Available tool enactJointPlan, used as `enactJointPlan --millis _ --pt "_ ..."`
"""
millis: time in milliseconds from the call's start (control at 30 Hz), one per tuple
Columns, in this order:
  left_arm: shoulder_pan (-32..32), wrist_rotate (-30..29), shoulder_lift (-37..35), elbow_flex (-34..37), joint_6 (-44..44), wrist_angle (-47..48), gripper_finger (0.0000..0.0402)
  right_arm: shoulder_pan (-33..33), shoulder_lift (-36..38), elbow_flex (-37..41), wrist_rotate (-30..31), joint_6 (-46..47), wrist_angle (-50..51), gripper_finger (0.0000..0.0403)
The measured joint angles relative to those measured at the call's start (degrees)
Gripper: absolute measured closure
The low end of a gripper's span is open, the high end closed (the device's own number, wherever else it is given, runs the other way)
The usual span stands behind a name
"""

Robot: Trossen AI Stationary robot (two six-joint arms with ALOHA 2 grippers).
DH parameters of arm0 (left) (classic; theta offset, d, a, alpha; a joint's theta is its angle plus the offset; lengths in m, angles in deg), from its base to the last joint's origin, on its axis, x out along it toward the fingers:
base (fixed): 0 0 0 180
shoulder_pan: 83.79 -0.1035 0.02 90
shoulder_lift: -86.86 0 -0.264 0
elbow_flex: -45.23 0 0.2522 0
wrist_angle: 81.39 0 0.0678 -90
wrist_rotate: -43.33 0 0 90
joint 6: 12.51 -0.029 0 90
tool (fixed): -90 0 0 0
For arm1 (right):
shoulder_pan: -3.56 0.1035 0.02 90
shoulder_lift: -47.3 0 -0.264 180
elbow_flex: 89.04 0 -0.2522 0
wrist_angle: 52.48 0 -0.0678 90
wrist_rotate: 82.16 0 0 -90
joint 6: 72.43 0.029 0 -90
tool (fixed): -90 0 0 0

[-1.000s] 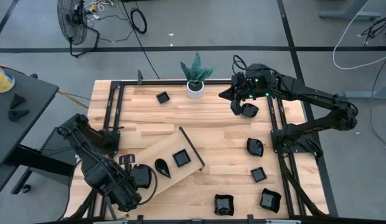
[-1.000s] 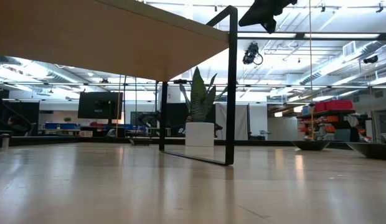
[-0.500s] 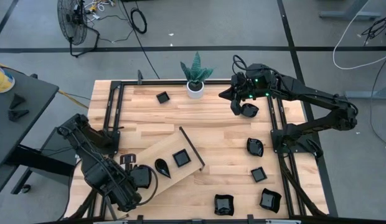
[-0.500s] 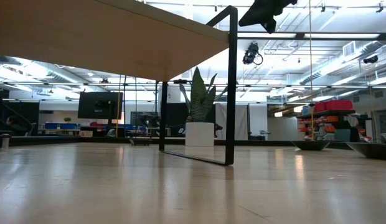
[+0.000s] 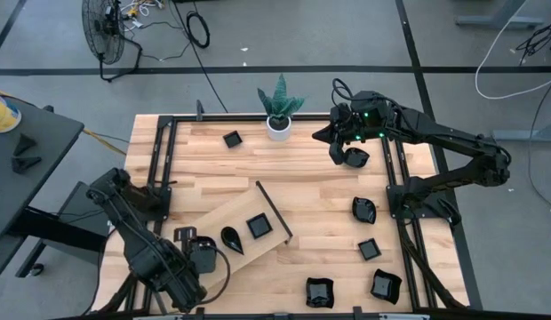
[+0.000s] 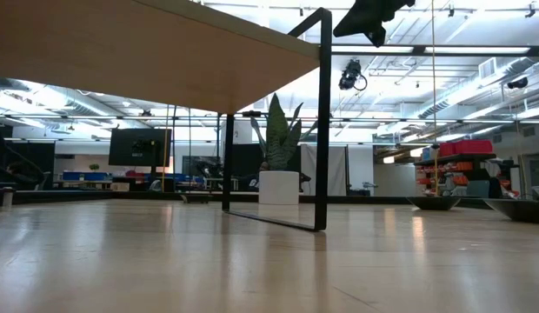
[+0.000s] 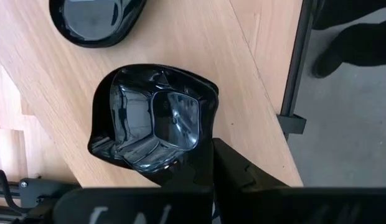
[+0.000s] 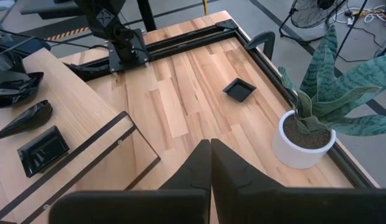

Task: Pick & Place Mini shaped plates
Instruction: Stack the black leaf shaped plate on top of the black leaf shaped plate on the shelf, then stack the black square plate on top of the black square plate on the shelf

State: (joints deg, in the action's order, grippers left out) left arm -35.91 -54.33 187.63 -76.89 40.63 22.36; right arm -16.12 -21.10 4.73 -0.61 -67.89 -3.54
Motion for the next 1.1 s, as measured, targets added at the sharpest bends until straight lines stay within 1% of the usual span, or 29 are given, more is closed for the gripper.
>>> enactJointPlan --millis 167,267,400,700,800,967,1100 --pt "0.0 0.2 0.0 0.0 0.5 0.0 0.0401 0.0 0.0 0.0 0.0 0.1 0.0 0.0399" --pt "-0.1 3.4 0.0 0.0 0.5 0.0 0.0390 0.0 0.0 0.0 -0.1 0.6 0.0 0.0399" --pt "-0.1 4.8 0.0 0.0 1.8 0.0 0.0360 0.0 0.0 0.0 -0.1 0.8 0.0 0.0399" --pt "-1.0 5.0 0.0 -0.1 2.1 0.0 0.0283 0.0 0.0 0.0 -0.1 0.8 0.0 0.0399" --pt "-1.2 4.9 0.0 -1.6 1.5 0.0 0.0266 0.0 0.0 0.0 -0.2 0.8 0.0 0.0399" --pt "-2.0 4.4 -0.2 -3.1 1.3 0.0 0.0262 0.0 0.0 0.0 -1.0 0.8 0.0 0.0399" --pt "-2.9 1.1 -1.3 -3.1 1.3 0.0 0.0275 0.0 0.0 0.0 -1.0 0.8 0.0 0.0399"
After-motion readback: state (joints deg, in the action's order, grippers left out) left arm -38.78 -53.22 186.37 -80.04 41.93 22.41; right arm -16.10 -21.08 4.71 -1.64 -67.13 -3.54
